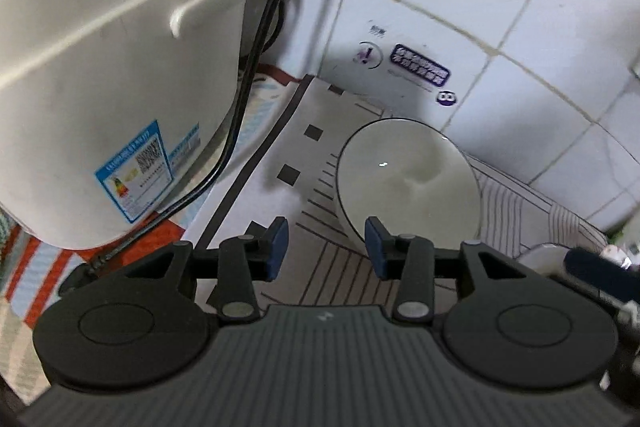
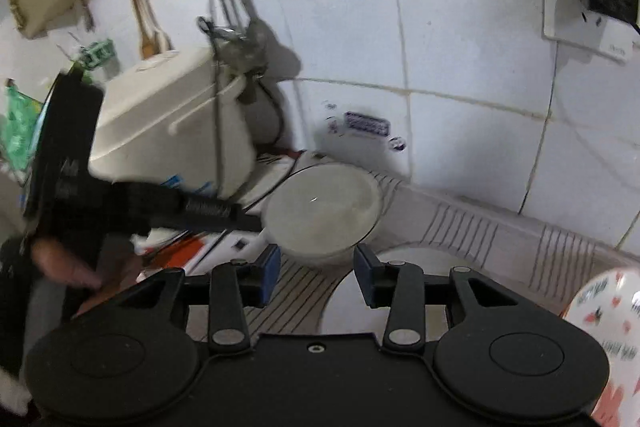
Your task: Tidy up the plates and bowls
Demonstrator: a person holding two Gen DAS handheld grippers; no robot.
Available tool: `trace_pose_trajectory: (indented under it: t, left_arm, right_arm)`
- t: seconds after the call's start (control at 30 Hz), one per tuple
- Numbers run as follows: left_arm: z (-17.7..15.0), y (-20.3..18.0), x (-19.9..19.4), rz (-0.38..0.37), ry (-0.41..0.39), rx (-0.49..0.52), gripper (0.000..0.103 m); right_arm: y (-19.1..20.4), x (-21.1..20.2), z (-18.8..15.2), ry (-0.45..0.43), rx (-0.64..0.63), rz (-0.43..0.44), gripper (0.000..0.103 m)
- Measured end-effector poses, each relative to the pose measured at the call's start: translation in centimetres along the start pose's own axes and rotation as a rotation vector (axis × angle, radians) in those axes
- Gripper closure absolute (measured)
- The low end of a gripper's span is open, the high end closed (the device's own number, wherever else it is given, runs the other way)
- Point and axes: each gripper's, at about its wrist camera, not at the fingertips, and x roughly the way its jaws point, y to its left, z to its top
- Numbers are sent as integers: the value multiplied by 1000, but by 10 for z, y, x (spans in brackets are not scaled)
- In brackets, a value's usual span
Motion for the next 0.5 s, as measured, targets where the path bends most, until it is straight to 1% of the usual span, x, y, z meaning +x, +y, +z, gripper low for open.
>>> trace_pose_trajectory:
  t: [0.07, 0.2, 0.4, 0.5]
  left_arm:
    - [0, 2, 7, -7, -4, -12, 62]
    - [1, 2, 15, -24, -11, -27, 62]
    - [2, 5, 23, -46, -2, -58, 64]
    - [0, 6, 28, -64, 25, -82, 67]
  right_arm:
    - [-4, 10, 8, 7, -11, -11, 57]
    - [-18, 39, 22, 84, 49, 28, 58]
    - [-29, 70, 38, 132, 67, -14, 58]
    - [-33, 85, 44, 157, 68, -46, 58]
